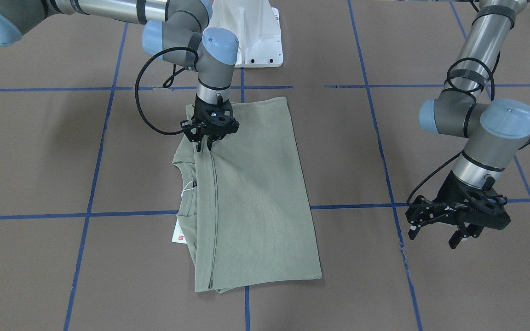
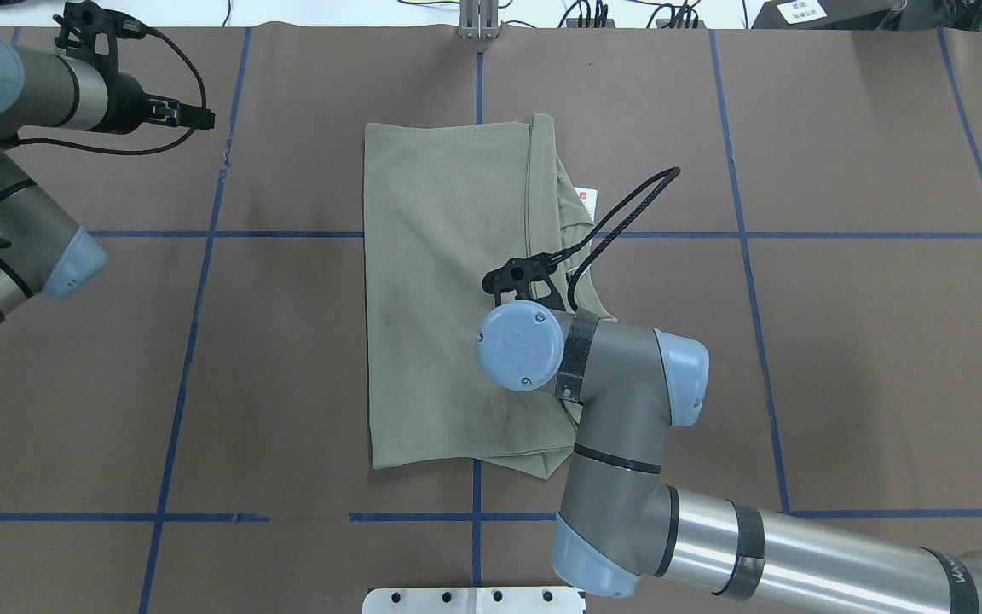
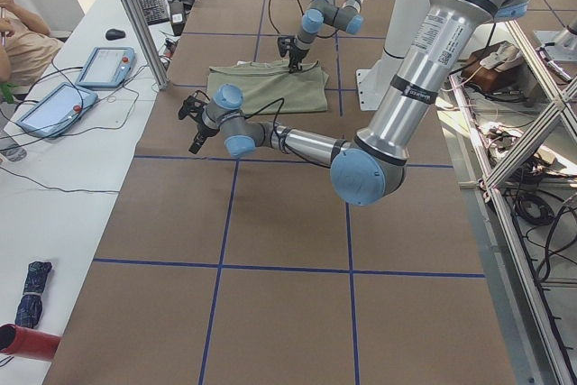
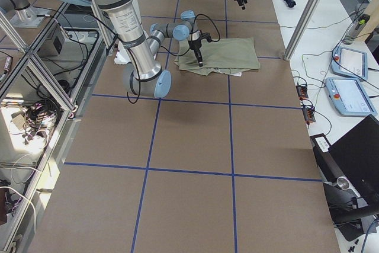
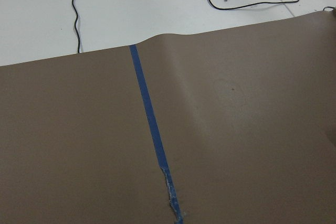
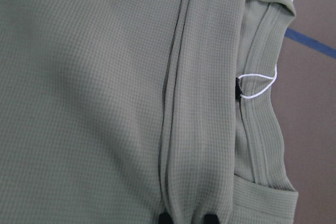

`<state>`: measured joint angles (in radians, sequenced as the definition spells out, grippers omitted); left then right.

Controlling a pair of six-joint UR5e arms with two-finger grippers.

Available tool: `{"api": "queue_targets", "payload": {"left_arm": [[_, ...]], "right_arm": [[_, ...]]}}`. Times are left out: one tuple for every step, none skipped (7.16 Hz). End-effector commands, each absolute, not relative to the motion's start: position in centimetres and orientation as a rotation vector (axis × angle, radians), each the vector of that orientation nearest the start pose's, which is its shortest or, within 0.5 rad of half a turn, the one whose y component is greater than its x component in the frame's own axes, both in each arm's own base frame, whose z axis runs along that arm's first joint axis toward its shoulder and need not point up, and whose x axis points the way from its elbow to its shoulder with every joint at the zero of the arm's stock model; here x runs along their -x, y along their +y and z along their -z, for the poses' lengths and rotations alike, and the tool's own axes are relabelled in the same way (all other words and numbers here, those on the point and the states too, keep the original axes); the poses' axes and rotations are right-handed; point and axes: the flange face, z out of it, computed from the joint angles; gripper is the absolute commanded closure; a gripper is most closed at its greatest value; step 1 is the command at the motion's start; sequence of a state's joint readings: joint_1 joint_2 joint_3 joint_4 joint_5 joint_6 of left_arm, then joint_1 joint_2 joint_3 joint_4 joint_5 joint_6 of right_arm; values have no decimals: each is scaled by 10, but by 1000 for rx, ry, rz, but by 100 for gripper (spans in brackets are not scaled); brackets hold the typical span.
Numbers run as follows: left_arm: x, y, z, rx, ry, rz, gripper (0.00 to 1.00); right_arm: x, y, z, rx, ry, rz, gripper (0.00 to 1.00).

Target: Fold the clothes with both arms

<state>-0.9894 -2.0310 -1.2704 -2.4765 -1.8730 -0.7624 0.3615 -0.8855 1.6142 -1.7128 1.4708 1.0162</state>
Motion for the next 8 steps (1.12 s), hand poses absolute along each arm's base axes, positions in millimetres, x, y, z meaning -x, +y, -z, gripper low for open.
{"api": "queue_targets", "payload": {"left_arm": [[-302, -648, -440, -657, 871, 2, 0], [-302, -648, -440, -657, 871, 2, 0], [-302, -648, -440, -656, 870, 2, 0], [-302, -648, -440, -657, 871, 2, 0], [-302, -648, -440, -657, 871, 2, 0], [-302, -648, -440, -657, 871, 2, 0], [-302, -648, -440, -657, 871, 2, 0], [-302, -648, -440, -657, 871, 2, 0]], "right_arm": [[602, -381, -257, -357, -478, 156, 67], [602, -381, -256, -357, -474, 156, 67], [601, -382, -253, -360, -474, 155, 75], [602, -382, -254, -362, -471, 154, 85], [601, -382, -253, -364, -472, 154, 86], [602, -381, -253, -363, -473, 154, 94], [602, -381, -253, -363, -473, 154, 100], [598, -380, -251, -368, -479, 153, 100]]}}
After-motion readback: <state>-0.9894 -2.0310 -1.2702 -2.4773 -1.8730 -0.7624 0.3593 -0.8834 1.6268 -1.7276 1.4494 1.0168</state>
